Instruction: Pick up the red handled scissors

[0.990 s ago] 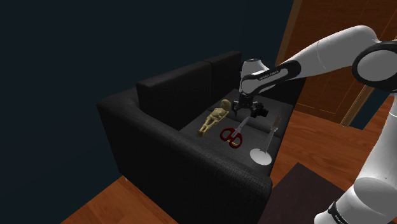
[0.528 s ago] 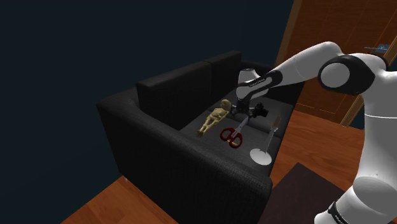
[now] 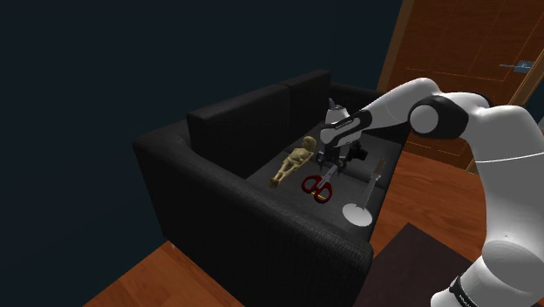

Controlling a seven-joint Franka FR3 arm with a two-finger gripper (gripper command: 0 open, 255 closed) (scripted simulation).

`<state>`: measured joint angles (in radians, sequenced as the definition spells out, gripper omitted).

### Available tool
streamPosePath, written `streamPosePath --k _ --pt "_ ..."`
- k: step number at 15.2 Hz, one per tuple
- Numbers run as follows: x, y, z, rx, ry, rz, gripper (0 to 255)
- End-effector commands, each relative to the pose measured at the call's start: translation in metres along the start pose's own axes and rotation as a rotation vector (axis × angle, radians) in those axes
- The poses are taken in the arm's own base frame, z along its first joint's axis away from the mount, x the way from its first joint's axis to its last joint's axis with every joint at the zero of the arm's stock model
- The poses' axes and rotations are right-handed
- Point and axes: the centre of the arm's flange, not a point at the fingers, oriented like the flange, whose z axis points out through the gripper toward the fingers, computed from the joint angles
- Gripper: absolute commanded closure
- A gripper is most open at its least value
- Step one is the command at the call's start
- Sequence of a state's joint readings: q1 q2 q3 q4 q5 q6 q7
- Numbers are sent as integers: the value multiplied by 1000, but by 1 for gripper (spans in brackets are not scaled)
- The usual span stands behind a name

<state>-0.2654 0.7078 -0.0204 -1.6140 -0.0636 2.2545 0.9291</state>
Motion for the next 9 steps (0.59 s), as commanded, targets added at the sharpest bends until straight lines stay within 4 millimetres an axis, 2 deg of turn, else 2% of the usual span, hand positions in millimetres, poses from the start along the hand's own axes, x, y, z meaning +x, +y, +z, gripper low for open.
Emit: streamPosePath --k 1,4,7,8,9 --pt "2 0 12 0 0 4 0" --pt "2 -2 28 0 0 4 0" --pt "2 -2 31 0 0 4 0" --pt "2 -2 31 0 0 4 255" --pt "2 -2 31 0 0 4 255"
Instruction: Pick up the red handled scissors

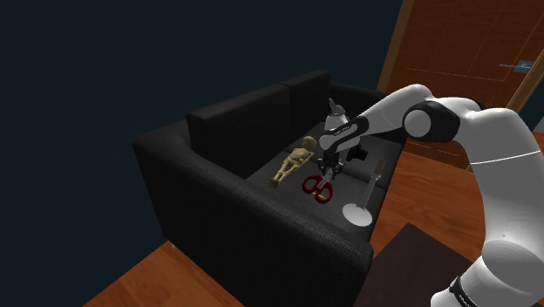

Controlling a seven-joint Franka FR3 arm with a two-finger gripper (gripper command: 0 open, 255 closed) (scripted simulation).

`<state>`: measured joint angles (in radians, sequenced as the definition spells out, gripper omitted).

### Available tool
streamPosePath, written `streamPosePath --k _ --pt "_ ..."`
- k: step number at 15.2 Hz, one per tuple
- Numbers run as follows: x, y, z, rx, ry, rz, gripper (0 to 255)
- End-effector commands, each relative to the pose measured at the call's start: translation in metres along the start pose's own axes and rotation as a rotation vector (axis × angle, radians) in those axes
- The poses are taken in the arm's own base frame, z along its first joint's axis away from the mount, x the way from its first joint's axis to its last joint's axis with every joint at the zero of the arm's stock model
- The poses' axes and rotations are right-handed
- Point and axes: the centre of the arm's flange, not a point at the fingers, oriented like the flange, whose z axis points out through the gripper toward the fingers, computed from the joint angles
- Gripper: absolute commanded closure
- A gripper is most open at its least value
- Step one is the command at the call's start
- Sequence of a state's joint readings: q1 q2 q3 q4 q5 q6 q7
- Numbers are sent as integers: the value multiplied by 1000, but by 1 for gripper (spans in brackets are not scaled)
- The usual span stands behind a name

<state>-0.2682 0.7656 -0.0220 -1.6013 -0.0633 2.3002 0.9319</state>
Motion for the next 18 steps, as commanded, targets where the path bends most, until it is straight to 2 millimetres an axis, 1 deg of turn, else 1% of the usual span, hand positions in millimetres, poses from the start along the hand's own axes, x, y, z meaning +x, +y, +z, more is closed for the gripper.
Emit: streamPosePath --k 1,8,18 --pt "0 0 0 0 0 0 255" --pt "0 0 0 0 0 0 255" --pt "0 5 -52 0 0 0 255"
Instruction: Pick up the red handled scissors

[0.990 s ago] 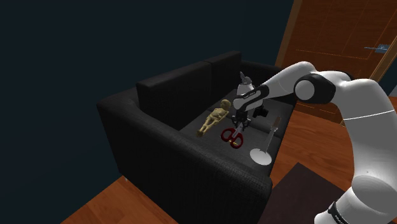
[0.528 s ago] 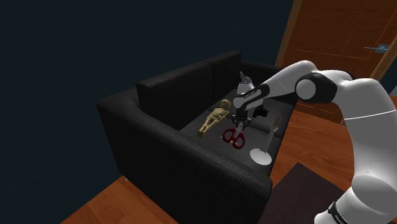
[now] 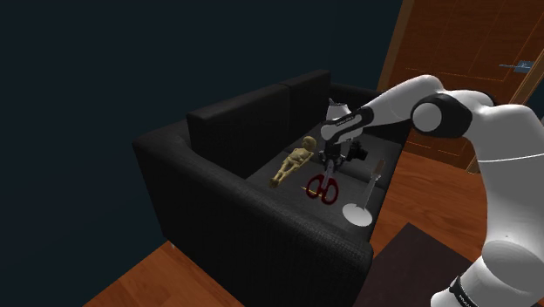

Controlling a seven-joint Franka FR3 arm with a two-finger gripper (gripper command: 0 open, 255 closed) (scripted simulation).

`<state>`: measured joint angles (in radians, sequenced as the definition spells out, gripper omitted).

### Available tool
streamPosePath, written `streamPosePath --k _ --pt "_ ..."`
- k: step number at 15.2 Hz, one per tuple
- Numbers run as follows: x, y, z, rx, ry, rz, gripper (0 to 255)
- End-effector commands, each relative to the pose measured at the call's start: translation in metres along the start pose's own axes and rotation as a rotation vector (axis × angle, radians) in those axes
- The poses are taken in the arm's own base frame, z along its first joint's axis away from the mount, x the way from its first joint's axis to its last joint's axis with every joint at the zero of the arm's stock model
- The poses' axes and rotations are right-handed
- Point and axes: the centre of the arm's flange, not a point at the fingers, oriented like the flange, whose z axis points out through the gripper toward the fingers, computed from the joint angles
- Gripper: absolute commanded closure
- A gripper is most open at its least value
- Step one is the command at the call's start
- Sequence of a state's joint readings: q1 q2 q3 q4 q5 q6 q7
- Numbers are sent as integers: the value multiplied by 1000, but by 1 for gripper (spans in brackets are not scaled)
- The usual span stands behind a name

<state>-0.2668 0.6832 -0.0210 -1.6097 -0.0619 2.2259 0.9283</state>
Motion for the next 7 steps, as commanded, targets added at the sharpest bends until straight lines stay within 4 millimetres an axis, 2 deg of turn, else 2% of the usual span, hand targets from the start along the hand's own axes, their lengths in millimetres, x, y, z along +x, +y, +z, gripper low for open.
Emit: streamPosePath --k 1,5,7 --pt "0 2 -10 0 0 0 255" --pt "0 4 -31 0 0 0 255" --pt "1 4 -32 0 0 0 255"
